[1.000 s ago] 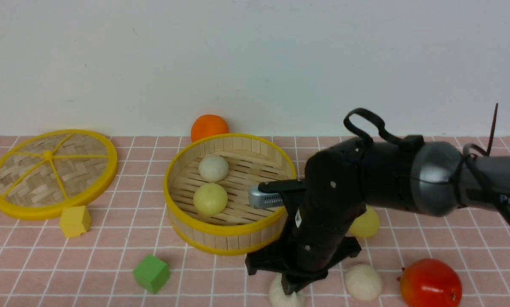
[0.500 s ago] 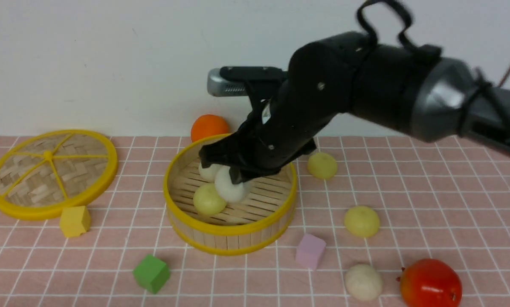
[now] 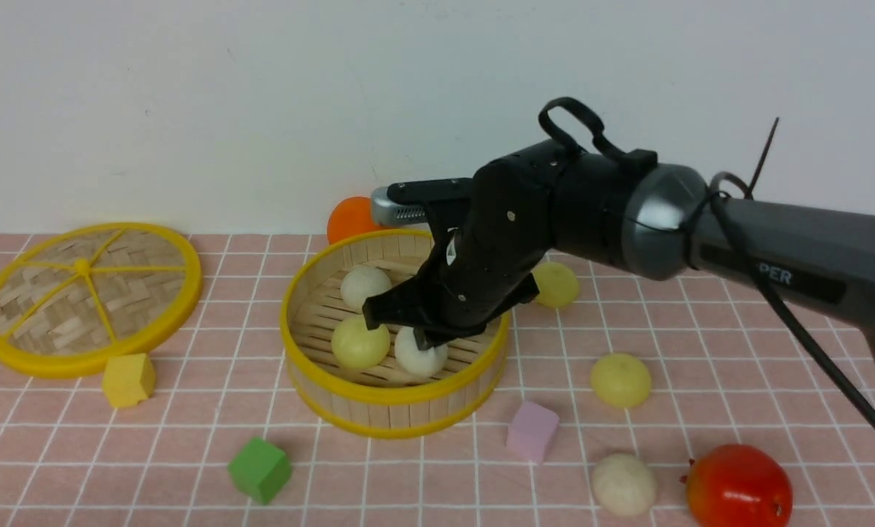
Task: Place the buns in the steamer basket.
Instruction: Use the right arm to put the steamed stuffed bun into the steamer, then use the right arm to grab a steamed stuffed bun
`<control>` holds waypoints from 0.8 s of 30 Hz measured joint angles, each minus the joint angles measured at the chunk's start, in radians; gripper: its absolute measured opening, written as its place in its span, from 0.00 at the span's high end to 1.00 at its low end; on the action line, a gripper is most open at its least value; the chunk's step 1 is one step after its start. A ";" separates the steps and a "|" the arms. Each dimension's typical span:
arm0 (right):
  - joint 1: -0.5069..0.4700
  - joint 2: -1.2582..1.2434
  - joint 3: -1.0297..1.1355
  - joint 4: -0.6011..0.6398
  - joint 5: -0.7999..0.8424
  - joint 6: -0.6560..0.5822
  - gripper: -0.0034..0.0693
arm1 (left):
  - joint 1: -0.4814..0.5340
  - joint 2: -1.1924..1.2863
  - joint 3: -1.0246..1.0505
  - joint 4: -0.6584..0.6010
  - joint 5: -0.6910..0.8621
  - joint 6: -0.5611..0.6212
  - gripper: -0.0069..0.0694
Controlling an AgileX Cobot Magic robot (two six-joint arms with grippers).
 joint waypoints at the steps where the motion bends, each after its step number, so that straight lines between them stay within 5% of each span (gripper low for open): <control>1: 0.000 0.002 0.000 0.004 0.000 -0.001 0.92 | 0.000 0.000 0.000 0.000 0.000 0.000 0.74; 9: 0.000 0.025 0.000 0.042 -0.001 -0.022 0.83 | 0.000 0.000 0.000 0.002 0.000 0.000 0.74; 17: 0.000 -0.046 0.001 -0.011 0.096 -0.022 0.48 | 0.000 0.000 0.000 0.003 0.000 0.000 0.74; 24: -0.001 -0.272 0.175 -0.229 0.233 0.081 0.51 | 0.000 0.000 0.000 0.003 0.000 0.000 0.74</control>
